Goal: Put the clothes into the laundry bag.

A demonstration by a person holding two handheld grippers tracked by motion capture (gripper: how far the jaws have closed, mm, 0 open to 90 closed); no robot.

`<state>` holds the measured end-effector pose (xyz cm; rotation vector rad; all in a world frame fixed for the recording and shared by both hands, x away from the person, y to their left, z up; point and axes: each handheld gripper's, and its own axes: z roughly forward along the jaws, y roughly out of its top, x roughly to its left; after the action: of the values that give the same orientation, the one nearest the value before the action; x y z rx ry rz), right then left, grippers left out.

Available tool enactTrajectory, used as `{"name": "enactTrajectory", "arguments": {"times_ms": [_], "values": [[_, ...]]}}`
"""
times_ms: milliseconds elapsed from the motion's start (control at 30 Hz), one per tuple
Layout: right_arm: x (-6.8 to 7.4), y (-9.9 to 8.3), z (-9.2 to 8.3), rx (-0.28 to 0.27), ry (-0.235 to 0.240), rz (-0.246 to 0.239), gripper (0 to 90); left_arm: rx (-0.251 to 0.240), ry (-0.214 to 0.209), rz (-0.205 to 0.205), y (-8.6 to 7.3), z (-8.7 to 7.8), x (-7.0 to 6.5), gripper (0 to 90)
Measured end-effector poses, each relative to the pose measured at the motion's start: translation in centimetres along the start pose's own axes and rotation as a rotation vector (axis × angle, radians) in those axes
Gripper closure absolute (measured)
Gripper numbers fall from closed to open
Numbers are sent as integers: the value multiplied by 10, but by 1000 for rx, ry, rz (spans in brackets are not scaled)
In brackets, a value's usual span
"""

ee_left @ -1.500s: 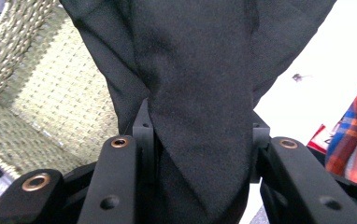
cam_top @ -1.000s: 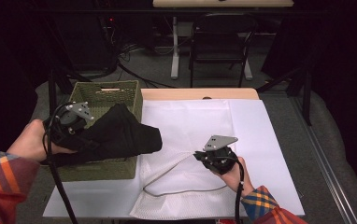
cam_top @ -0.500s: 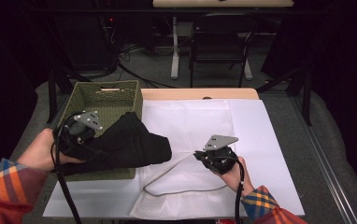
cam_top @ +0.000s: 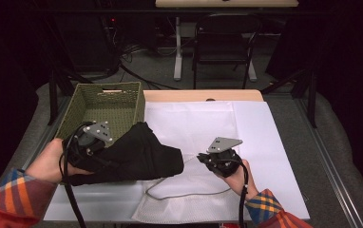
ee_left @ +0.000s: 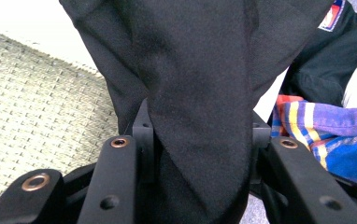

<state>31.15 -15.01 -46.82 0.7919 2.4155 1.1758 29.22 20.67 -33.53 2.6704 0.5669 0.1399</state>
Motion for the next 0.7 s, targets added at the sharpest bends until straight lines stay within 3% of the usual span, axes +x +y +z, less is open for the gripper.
{"name": "enactTrajectory", "arguments": {"times_ms": [700], "values": [[0, 1, 0, -4, -5, 2, 886, -7, -38, 34, 5, 17, -20, 607]]}}
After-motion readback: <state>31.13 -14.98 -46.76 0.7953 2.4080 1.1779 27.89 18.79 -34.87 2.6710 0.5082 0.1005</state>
